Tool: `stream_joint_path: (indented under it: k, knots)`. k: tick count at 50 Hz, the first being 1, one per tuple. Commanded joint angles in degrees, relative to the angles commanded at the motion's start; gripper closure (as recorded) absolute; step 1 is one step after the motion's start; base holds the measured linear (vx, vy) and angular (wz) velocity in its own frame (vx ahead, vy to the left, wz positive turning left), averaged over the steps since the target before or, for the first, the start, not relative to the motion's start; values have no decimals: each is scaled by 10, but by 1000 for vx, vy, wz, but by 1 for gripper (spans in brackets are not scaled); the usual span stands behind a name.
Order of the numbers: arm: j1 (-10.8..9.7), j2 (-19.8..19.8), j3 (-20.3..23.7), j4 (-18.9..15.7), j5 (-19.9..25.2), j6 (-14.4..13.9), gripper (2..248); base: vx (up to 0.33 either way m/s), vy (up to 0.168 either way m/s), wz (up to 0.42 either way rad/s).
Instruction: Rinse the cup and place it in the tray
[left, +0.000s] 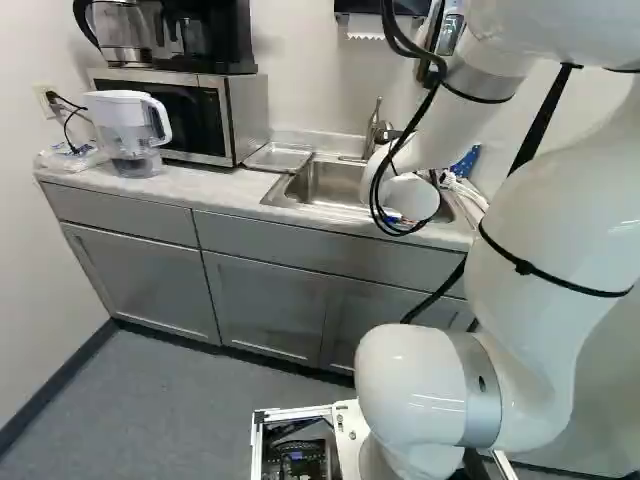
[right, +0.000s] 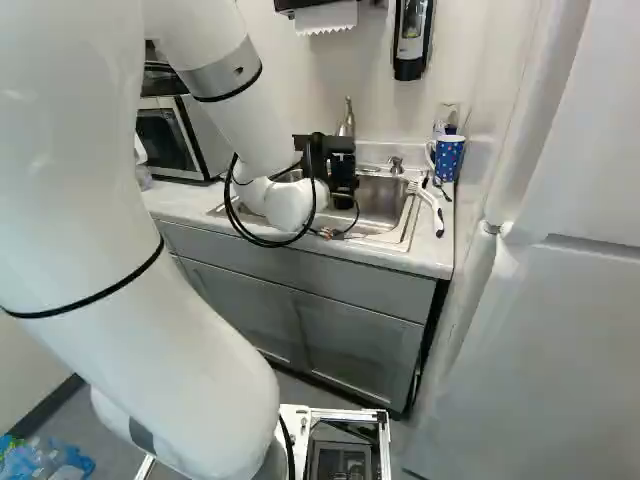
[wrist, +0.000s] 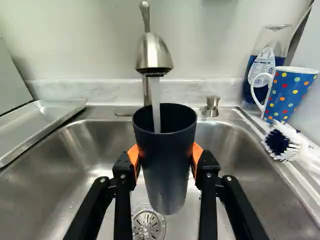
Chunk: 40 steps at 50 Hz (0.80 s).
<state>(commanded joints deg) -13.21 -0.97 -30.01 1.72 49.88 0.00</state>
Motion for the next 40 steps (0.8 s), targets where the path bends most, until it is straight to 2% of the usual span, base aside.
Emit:
stream_joint_path:
  k: [40]
  knots:
    - [0, 0, 0, 0, 0, 0, 129, 0, 0, 0]
